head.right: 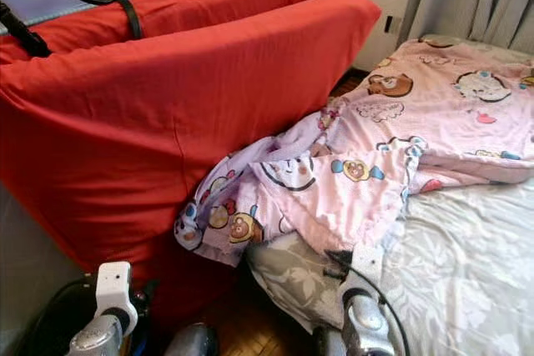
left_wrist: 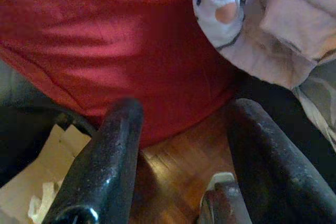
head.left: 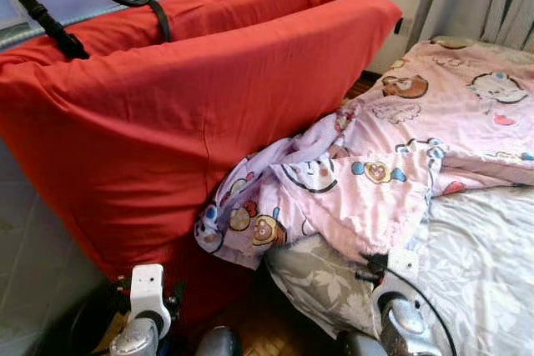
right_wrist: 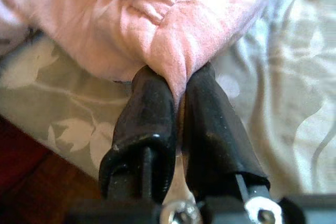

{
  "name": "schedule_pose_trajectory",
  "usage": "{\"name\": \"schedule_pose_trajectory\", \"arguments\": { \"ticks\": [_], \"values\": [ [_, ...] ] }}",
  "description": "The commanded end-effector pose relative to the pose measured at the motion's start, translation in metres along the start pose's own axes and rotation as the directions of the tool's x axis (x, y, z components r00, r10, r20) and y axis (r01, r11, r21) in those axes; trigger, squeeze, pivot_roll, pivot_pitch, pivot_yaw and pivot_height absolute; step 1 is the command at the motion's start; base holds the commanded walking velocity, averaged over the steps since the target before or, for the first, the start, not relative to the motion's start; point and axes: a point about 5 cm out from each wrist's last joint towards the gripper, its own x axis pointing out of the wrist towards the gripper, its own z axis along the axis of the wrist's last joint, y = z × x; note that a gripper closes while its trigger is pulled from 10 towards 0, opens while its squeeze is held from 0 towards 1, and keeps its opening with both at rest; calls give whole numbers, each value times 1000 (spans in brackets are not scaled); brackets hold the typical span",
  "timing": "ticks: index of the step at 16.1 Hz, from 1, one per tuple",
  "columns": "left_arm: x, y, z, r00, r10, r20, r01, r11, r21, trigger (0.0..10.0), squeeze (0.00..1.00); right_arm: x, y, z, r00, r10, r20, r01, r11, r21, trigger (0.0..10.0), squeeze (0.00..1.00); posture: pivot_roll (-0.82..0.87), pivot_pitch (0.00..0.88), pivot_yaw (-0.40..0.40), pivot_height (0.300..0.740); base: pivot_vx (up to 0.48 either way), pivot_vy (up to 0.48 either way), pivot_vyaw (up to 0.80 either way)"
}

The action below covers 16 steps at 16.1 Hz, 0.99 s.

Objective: Clean up the room

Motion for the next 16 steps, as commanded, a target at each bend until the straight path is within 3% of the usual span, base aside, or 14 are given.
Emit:
{"name": "schedule_pose_trajectory", "arguments": {
  "ticks": [1,8,11,15,16],
  "values": [
    [-1,4,-4,1000,18,-13,-18,1000,11,10000,0,2,1,8,999,1,33,-2,1000,5,10000,0,73,0,32,653,0,0,0],
    [-12,10,-38,986,68,-152,-69,998,-3,10000,0,4,-1,13,999,5,37,-4,1000,-10,10000,0,59,0,17,738,0,0,0],
    [-21,10,-57,970,81,-228,-85,996,-8,10000,0,2,-4,7,1000,5,24,-5,1000,-28,10000,0,71,0,-11,740,0,0,0],
    [-30,12,-74,946,89,-312,-86,996,20,10000,0,-1,6,-2,998,57,1,-57,995,-76,10000,0,69,0,-16,740,0,0,0],
    [-31,12,-77,941,84,-328,-78,996,31,10000,0,0,7,3,998,60,29,-59,997,-52,10000,0,64,0,-6,740,0,0,0]
  ]
}}
